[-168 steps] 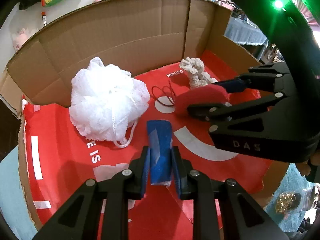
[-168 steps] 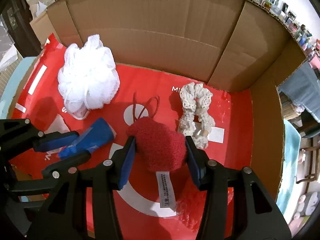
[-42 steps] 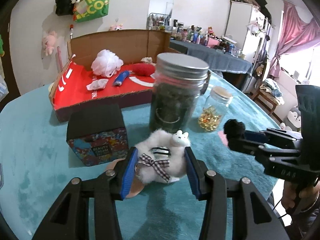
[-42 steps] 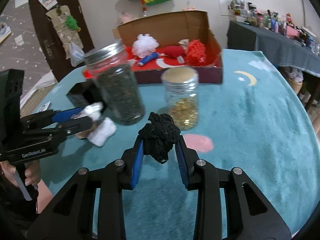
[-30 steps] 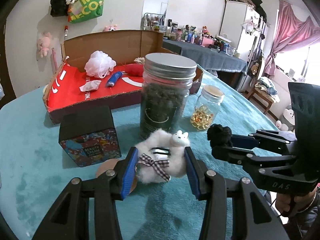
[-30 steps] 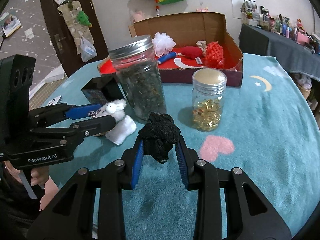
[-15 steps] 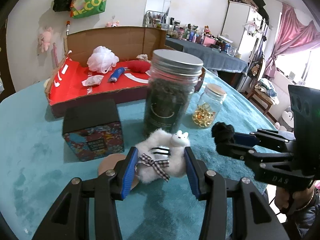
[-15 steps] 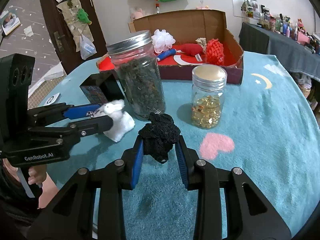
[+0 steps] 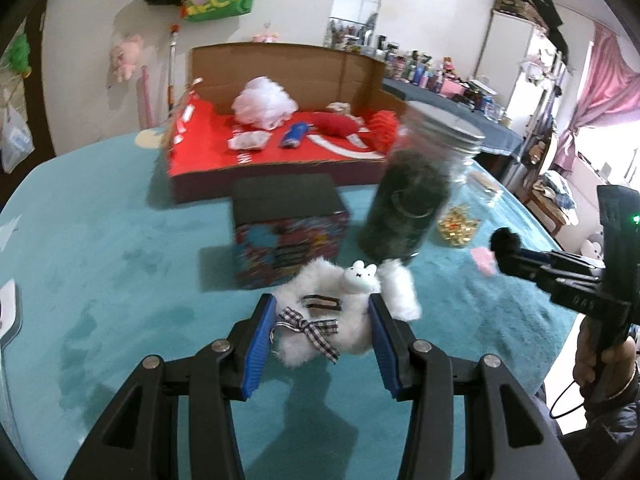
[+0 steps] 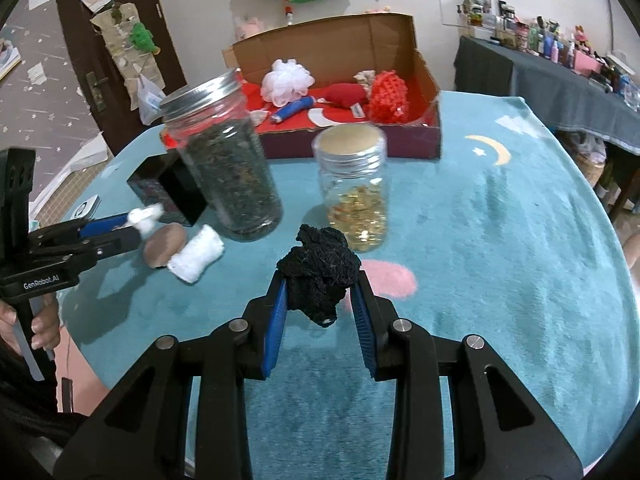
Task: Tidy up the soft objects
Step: 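Carry the white bunny plush and black scrunchie with both grippers into the box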
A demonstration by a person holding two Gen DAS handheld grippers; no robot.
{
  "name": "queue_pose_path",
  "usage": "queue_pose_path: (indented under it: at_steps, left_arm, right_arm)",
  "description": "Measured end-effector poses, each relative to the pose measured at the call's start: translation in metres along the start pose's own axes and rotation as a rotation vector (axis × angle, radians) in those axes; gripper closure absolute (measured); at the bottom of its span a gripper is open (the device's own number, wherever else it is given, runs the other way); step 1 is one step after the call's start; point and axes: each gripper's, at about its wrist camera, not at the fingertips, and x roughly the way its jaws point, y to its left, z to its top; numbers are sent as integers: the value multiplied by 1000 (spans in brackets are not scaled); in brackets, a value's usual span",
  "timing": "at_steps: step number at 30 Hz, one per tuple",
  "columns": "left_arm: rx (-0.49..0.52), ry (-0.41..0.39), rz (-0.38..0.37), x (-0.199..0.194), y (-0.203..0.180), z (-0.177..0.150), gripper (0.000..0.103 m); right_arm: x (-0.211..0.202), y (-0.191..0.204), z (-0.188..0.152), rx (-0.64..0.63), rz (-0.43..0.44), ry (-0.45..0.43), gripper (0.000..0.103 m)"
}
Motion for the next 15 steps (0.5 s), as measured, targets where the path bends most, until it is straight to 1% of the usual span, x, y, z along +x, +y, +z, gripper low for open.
queue_pose_path:
  at_steps: [6, 10, 15]
  left_arm:
    - [-42, 7, 46, -7, 25, -6, 54]
    - [-56, 1, 83, -10, 41, -6, 54]
    - [-57, 0, 126, -6, 61, -2, 54]
  right_arm:
    - [1, -14, 1, 21, -26, 10, 73]
    - [1, -21, 3, 18, -52, 13, 73]
    - [3, -34, 7, 31, -60, 21, 73]
